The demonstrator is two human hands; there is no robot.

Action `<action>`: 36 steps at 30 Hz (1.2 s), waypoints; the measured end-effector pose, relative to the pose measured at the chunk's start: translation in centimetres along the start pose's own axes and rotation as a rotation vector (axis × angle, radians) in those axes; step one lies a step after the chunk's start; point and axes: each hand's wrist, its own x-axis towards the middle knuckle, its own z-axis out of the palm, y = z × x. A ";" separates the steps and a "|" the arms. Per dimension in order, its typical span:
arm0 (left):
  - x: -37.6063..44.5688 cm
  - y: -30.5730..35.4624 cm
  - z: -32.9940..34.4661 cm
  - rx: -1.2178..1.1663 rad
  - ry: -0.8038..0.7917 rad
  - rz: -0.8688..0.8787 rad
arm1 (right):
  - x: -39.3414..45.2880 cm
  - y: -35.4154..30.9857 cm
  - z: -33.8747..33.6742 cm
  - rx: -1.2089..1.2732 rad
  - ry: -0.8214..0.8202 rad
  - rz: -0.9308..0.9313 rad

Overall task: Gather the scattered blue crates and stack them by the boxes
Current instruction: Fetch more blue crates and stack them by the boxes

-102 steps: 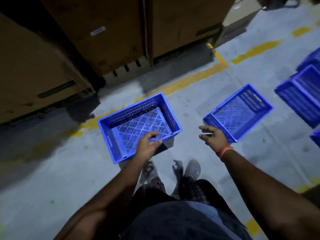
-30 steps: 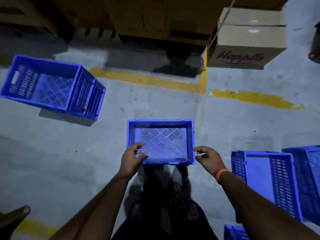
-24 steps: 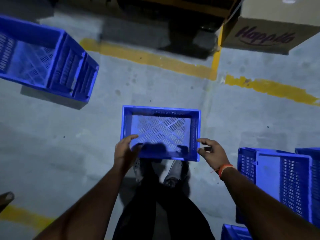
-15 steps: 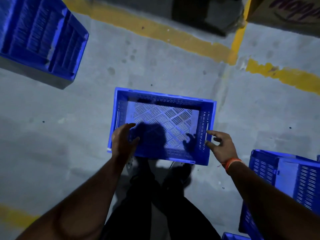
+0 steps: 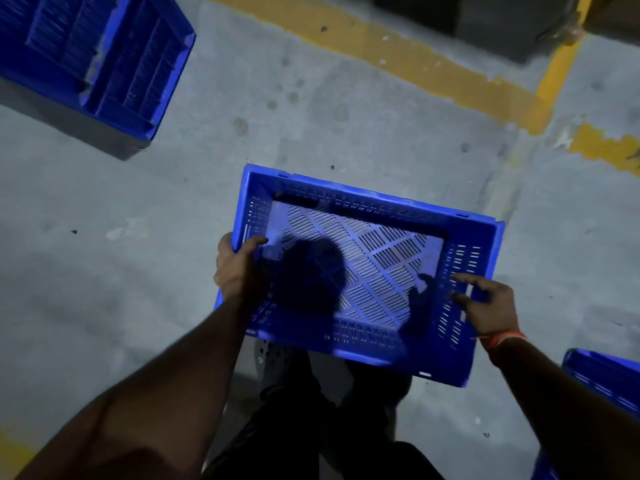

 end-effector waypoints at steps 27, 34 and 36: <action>-9.7 9.4 -29.2 -0.146 -0.313 0.216 | -22.5 -19.5 -17.2 -0.032 -0.002 -0.060; -15.7 14.0 -43.7 -0.097 -0.209 0.279 | -32.6 -27.8 -22.8 -0.062 0.004 -0.136; -16.9 14.7 -46.7 -0.094 -0.191 0.295 | -34.6 -29.6 -23.1 -0.047 0.002 -0.185</action>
